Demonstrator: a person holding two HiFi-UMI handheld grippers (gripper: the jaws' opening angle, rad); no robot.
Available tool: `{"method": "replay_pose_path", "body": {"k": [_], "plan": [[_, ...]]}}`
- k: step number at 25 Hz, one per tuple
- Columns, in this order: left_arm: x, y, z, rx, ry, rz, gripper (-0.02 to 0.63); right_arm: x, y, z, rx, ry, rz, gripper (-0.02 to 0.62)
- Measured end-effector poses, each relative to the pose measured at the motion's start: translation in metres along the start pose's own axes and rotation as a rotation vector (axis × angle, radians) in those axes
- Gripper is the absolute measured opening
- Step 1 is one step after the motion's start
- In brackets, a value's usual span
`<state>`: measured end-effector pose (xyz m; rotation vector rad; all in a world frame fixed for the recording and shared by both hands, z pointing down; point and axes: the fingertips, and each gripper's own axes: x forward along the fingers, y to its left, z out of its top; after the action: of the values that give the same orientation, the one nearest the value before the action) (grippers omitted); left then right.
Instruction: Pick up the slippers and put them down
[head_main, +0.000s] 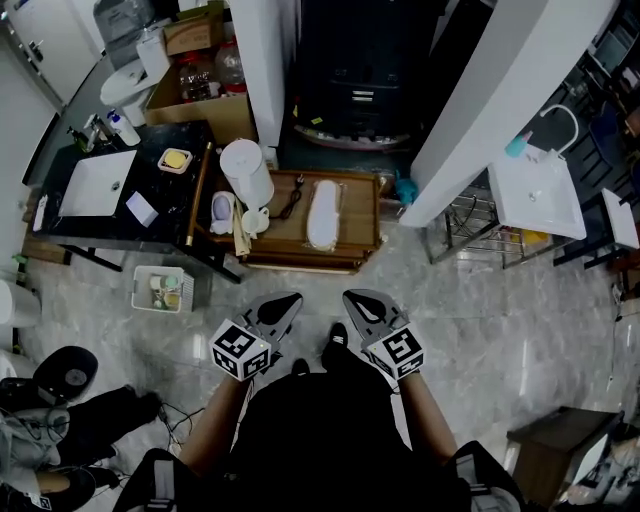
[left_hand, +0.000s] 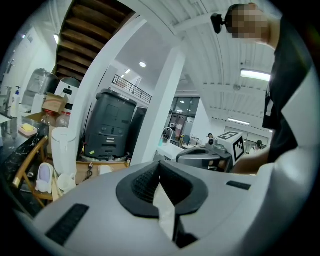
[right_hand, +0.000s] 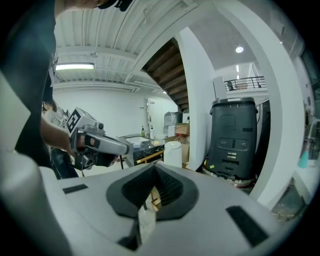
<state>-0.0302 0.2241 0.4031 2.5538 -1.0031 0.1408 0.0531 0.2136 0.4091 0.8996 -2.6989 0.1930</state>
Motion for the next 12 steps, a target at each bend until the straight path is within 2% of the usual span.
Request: {"method": "replay_pose_path", "body": {"k": [12], "plan": [[0.049, 0.030, 0.015, -0.033, -0.017, 0.131, 0.011, 0.030, -0.061, 0.002, -0.031, 0.027, 0.146, 0.008]]}}
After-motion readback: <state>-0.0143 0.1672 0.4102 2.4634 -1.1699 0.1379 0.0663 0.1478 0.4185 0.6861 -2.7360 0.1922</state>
